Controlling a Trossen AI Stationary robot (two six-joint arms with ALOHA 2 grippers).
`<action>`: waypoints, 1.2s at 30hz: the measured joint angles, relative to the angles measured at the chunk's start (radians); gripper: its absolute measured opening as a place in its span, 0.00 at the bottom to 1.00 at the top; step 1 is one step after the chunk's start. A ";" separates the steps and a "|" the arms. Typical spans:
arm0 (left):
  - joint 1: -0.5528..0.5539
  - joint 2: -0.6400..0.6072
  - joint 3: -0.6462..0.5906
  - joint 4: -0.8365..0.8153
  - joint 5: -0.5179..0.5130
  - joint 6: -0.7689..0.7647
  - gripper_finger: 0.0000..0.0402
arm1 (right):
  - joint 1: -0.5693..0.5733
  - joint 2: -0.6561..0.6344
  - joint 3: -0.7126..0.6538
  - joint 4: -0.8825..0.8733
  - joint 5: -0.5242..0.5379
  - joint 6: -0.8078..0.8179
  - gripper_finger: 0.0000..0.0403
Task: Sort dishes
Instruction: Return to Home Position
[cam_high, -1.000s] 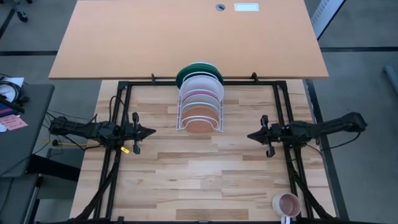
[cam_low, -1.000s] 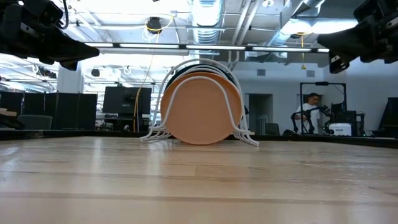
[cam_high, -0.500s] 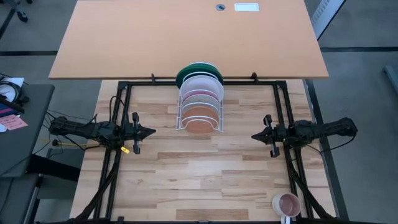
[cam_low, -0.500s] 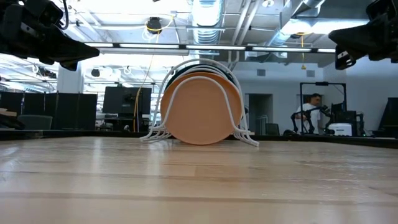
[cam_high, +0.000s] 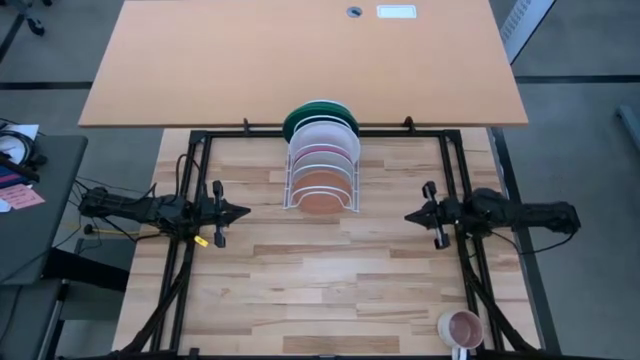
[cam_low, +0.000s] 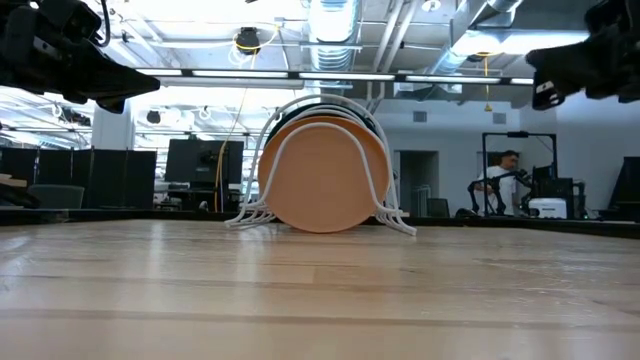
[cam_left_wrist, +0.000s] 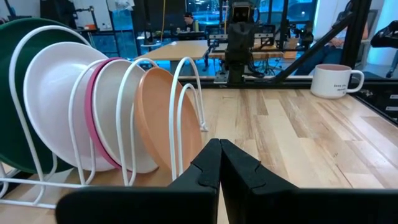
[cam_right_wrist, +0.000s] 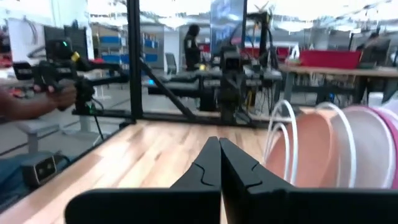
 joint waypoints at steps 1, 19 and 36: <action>0.000 0.000 0.000 0.000 0.000 0.000 0.00 | -0.013 0.000 0.000 -0.015 0.000 0.007 0.00; 0.000 0.000 -0.001 0.005 -0.027 -0.001 0.00 | 0.001 0.000 0.000 -0.026 0.001 0.033 0.00; 0.044 -0.022 0.005 -0.002 0.026 0.096 0.00 | 0.000 0.000 0.000 -0.027 0.002 0.055 0.00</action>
